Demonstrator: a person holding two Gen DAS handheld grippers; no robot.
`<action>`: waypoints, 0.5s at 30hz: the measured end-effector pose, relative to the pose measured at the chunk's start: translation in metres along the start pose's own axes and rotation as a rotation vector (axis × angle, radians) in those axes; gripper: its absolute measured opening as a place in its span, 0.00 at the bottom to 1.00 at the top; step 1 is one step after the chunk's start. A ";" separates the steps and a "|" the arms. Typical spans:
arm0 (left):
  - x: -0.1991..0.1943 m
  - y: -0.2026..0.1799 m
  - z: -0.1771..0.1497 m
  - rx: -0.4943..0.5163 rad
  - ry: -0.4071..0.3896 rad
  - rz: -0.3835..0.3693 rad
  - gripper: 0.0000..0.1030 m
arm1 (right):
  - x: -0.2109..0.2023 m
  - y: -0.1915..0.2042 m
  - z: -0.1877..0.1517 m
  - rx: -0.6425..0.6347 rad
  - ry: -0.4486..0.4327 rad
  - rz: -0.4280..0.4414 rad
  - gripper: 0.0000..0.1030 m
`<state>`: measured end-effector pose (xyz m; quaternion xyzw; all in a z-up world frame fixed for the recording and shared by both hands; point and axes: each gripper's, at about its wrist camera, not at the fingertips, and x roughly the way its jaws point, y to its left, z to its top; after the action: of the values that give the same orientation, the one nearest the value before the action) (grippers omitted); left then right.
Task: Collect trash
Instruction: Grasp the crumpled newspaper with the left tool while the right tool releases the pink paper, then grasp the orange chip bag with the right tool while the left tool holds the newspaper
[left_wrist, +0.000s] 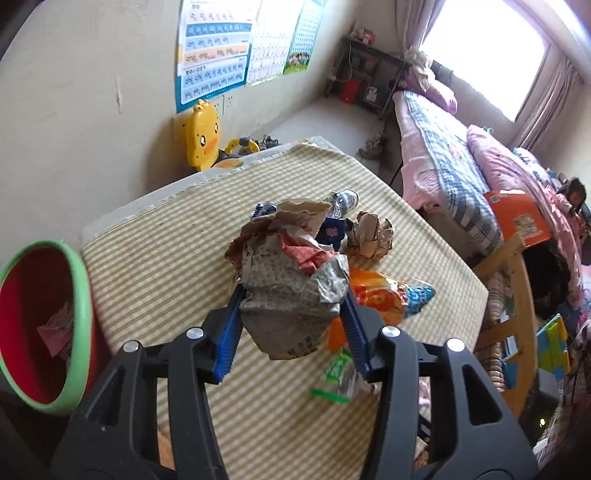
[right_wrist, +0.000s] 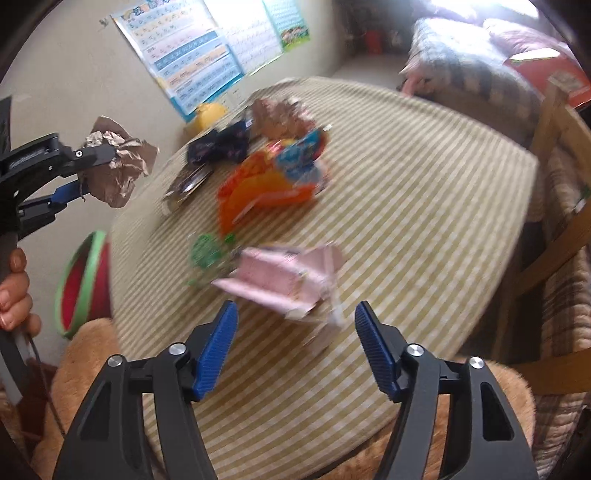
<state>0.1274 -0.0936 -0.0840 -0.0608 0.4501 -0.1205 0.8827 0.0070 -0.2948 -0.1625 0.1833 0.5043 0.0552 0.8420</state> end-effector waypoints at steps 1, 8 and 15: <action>-0.006 0.003 -0.003 -0.003 -0.005 0.004 0.47 | -0.004 0.001 0.000 0.002 -0.006 0.009 0.61; -0.030 0.031 -0.026 -0.046 -0.019 0.030 0.47 | -0.018 0.010 0.056 -0.105 -0.096 -0.111 0.64; -0.040 0.045 -0.035 -0.071 -0.013 0.040 0.47 | 0.050 0.048 0.106 -0.478 0.042 -0.318 0.66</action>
<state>0.0841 -0.0392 -0.0832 -0.0838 0.4496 -0.0866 0.8851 0.1282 -0.2629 -0.1410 -0.1028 0.5168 0.0435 0.8488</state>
